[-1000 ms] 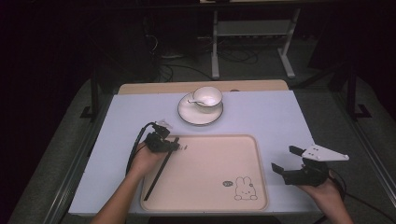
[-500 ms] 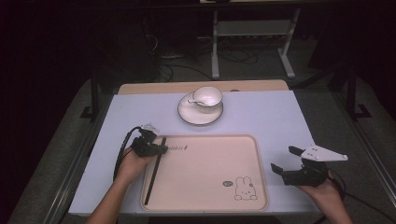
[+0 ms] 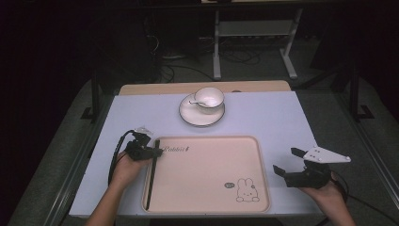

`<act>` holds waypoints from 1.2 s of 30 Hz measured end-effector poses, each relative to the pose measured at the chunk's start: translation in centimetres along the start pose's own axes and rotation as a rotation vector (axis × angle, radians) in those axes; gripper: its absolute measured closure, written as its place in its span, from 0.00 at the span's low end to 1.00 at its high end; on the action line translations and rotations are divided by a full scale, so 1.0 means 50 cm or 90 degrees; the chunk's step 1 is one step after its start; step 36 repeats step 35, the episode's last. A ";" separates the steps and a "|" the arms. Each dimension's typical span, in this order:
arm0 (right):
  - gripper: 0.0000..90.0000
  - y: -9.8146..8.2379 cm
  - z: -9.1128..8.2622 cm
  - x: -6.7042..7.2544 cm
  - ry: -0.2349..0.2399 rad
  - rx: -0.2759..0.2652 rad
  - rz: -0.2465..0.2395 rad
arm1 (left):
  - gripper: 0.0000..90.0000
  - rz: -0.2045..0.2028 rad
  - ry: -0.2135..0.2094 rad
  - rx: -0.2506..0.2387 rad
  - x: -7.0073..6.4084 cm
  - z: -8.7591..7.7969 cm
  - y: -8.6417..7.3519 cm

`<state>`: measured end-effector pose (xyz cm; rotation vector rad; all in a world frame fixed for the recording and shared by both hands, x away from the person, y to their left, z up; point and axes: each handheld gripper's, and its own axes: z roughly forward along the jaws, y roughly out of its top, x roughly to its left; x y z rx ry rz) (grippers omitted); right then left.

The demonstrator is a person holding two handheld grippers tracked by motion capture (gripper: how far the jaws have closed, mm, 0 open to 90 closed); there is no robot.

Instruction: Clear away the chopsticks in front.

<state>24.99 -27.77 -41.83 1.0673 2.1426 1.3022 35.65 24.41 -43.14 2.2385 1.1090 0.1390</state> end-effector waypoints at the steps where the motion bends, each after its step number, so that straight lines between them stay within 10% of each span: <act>1: 0.06 0.000 0.000 0.000 0.000 0.000 -0.001 | 0.96 -0.003 0.000 -0.007 -0.002 -0.002 0.000; 13: 0.06 0.000 0.000 0.001 -0.002 0.000 -0.001 | 0.50 0.043 -0.033 -0.110 -0.039 -0.076 -0.007; 20: 0.06 0.000 0.000 0.002 -0.002 -0.001 -0.002 | 0.27 0.072 -0.005 -0.169 -0.047 -0.121 -0.051; 36: 0.06 0.003 -0.006 0.009 0.006 -0.014 -0.004 | 0.18 0.081 0.011 -0.195 -0.041 -0.141 -0.104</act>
